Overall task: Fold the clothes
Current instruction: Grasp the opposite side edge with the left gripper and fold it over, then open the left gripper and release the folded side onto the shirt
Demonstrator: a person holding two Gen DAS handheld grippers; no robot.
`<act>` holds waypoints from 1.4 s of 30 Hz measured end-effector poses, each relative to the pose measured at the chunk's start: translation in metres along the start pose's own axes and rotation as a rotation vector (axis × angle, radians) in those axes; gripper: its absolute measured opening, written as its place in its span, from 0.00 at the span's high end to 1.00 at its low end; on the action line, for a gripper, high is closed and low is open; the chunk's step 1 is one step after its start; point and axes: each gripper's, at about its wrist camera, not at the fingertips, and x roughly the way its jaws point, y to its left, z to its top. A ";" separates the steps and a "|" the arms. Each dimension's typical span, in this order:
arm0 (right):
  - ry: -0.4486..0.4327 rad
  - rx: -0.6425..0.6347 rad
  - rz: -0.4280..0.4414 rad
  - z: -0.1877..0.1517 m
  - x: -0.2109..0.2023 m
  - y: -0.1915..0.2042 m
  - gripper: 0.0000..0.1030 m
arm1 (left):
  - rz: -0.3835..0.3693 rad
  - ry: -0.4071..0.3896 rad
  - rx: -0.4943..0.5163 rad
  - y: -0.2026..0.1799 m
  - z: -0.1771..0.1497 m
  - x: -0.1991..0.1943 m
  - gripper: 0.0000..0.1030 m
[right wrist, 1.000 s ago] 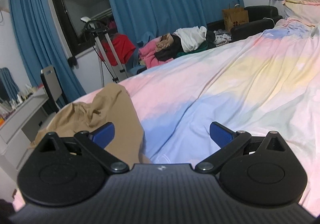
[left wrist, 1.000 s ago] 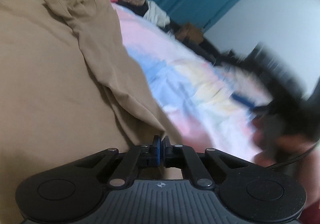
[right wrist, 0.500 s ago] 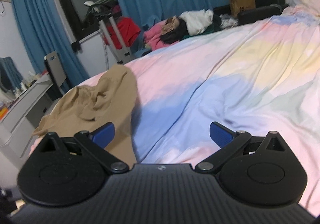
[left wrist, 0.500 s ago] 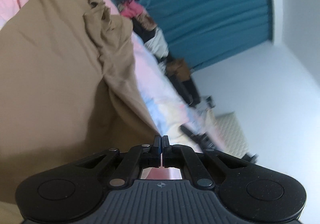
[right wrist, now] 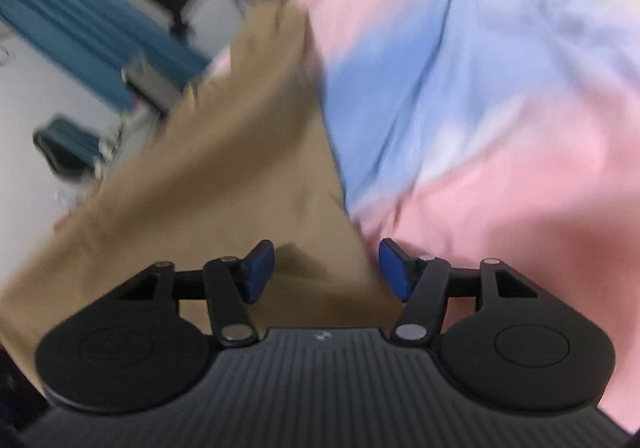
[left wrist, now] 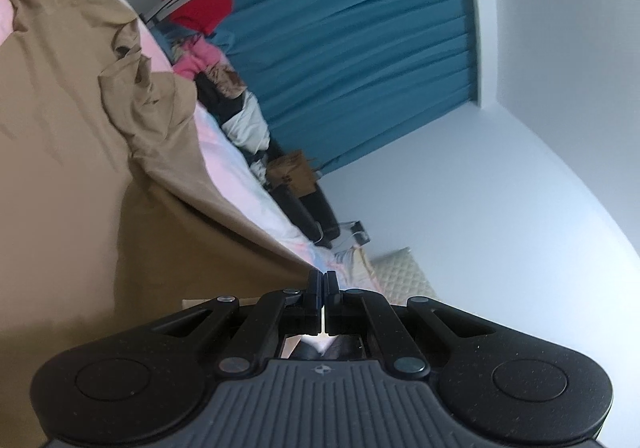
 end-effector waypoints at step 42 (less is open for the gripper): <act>-0.463 -0.542 -0.083 -0.004 -0.054 0.131 0.00 | 0.801 -0.017 0.556 -0.031 -0.004 0.024 0.00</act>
